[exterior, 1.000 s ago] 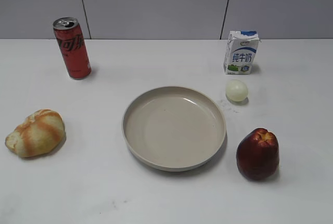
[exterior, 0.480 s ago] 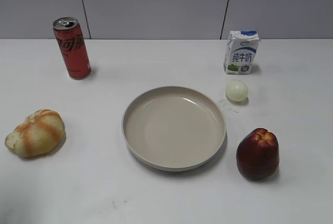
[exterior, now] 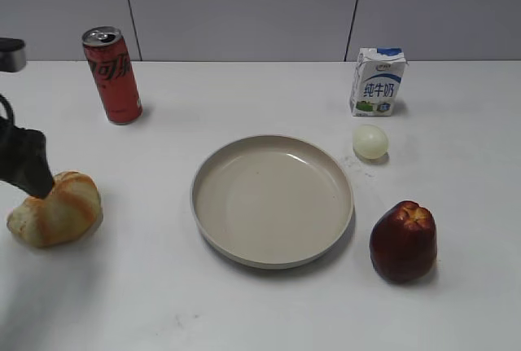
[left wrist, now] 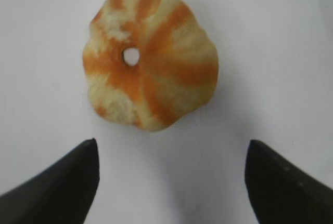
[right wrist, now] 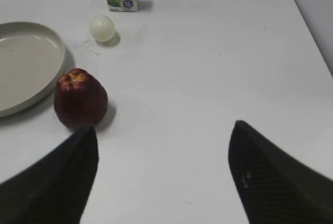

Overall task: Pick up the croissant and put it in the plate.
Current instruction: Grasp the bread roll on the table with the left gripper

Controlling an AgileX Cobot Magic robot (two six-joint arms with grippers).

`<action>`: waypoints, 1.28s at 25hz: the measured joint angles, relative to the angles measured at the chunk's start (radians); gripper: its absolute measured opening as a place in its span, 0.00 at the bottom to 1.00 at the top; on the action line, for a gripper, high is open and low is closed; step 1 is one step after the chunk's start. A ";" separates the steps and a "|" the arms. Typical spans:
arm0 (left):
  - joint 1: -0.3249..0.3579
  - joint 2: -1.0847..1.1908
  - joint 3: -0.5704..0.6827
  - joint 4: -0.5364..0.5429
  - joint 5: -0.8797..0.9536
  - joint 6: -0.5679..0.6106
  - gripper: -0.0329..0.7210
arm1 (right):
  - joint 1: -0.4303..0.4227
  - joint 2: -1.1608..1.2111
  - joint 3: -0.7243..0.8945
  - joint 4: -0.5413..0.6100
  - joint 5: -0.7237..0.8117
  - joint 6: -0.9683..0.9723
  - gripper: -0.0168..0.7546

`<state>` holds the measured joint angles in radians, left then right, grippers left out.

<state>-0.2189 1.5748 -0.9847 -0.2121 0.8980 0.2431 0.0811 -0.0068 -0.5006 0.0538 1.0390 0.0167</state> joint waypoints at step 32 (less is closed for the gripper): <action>-0.033 0.361 -0.086 0.034 -0.090 0.037 0.52 | 0.000 0.000 0.000 0.000 0.000 -0.001 0.78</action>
<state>-0.2522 1.9360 -1.0706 -0.1783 0.8078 0.2802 0.0811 -0.0068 -0.5006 0.0538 1.0390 0.0154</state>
